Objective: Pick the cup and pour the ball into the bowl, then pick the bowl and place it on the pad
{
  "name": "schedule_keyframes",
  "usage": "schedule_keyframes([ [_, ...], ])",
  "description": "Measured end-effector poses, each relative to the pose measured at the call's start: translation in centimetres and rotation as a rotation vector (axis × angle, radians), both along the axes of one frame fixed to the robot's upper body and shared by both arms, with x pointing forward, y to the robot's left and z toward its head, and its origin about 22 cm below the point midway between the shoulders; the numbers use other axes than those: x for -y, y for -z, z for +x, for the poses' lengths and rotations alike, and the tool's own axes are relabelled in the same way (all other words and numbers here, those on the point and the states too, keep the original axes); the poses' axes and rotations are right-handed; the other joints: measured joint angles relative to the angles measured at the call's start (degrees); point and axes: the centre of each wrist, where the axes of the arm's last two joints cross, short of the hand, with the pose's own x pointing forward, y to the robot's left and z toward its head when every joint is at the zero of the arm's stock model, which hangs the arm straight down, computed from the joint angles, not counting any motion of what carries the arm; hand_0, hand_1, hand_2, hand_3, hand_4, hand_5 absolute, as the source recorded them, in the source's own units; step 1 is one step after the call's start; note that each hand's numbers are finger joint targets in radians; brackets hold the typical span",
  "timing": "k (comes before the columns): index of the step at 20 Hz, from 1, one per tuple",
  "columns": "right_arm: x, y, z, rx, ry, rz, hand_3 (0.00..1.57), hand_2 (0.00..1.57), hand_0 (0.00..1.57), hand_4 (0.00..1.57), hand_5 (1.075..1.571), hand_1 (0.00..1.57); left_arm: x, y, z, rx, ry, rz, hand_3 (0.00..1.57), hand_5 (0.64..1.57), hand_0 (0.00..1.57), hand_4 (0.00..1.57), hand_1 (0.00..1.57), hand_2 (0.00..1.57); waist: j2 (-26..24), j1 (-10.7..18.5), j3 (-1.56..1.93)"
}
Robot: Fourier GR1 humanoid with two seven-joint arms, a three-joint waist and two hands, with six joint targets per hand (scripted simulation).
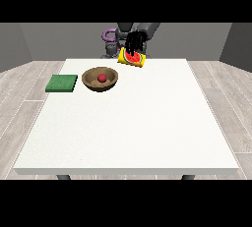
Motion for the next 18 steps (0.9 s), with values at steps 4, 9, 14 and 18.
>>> schedule_keyframes([
  [4, 0.1, -0.9, -0.4, 0.045, 0.007, -0.003, 0.0, 0.0, 0.0, 0.4, 1.564, 0.0, -3.9, 0.5, -0.3, 0.029, -0.04, -0.279, 1.57, 1.57, 1.39, 1.03, 1.39, 1.57, 2.6, 0.9, -0.16],
  [9, -0.1, -2.2, -1.5, 0.119, -0.003, -0.002, 0.0, 0.0, 0.0, 0.41, 1.566, 0.0, -8.8, 3.1, -2.6, 0.076, -0.052, -0.518, 1.57, 1.505, 1.55, 1.42, 1.55, 1.57, 7.0, 0.4, -0.27],
  [14, -0.5, -2.5, -2.1, 0.147, 0.01, 0.013, 0.0, 0.0, 0.0, 0.46, 1.564, 0.0, -8.3, 2.6, -3.5, 0.102, 0.016, -0.871, 1.57, 1.571, 1.37, 0.99, 1.37, 1.57, 8.8, 2.5, -0.69],
  [18, -1.0, -2.5, -2.1, 0.152, 0.02, 0.033, 0.0, 0.0, 0.0, 0.52, 1.564, 0.0, -6.4, 1.0, -3.4, 0.062, 0.13, -1.24, 0.0, 1.566, 0.65, 0.34, 0.65, 0.21, 10.4, 5.0, -0.98],
])
